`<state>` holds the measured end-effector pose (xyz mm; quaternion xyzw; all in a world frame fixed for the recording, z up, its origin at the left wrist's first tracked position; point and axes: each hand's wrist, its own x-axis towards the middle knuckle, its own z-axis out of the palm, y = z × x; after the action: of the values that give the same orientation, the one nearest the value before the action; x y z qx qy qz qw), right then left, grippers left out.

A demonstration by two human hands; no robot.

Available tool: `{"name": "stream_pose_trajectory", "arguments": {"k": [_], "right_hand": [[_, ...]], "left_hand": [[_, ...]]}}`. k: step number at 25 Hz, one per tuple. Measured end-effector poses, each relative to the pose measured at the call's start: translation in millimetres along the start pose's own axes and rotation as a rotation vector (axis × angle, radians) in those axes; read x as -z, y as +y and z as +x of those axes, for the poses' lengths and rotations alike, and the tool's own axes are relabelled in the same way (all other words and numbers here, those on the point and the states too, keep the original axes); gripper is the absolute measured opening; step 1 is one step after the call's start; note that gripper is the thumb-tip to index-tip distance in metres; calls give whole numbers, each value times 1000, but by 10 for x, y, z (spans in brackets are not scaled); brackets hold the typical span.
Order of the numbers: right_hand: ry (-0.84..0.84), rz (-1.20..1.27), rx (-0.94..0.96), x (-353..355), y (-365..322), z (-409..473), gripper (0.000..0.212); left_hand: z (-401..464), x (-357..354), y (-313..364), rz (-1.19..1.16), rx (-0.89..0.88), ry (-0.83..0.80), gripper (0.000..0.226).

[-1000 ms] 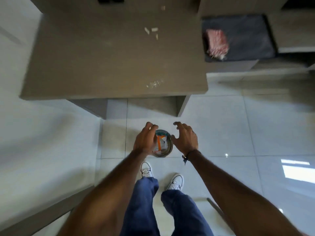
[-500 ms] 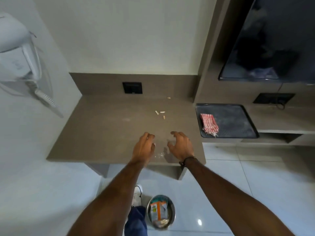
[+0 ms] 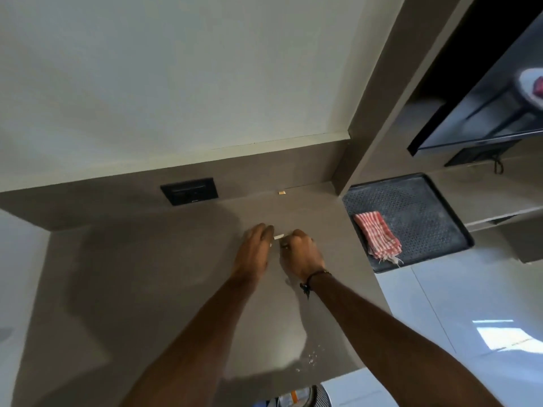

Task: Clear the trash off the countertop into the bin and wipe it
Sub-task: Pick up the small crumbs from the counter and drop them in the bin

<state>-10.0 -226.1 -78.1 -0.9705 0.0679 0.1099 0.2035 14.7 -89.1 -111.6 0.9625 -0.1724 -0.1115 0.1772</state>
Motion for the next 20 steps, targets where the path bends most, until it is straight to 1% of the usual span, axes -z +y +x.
{"name": "stream_pose_trajectory", "arguments": {"k": [5, 7, 9, 12, 14, 16, 18, 20], "right_hand": [[49, 41, -150, 211, 252, 327, 23], [83, 58, -178, 296, 262, 548, 24], [117, 40, -144, 352, 124, 813, 30], [124, -22, -69, 347, -129, 1173, 35], [64, -92, -38, 304, -209, 1359, 35], [11, -129, -54, 280, -214, 1457, 34], [-8, -94, -91, 284, -190, 1496, 32], [-24, -57, -134, 299, -147, 1469, 29]], "left_hand": [[219, 181, -17, 90, -235, -179, 59], [245, 268, -14, 180, -346, -199, 55], [265, 323, -11, 247, -396, -189, 47], [253, 329, -88, 284, -377, -156, 38], [252, 340, -162, 265, -336, -130, 35], [259, 357, -194, 230, -296, -118, 40], [267, 381, -178, 226, -269, -135, 48], [303, 386, -147, 225, -260, -153, 49]]}}
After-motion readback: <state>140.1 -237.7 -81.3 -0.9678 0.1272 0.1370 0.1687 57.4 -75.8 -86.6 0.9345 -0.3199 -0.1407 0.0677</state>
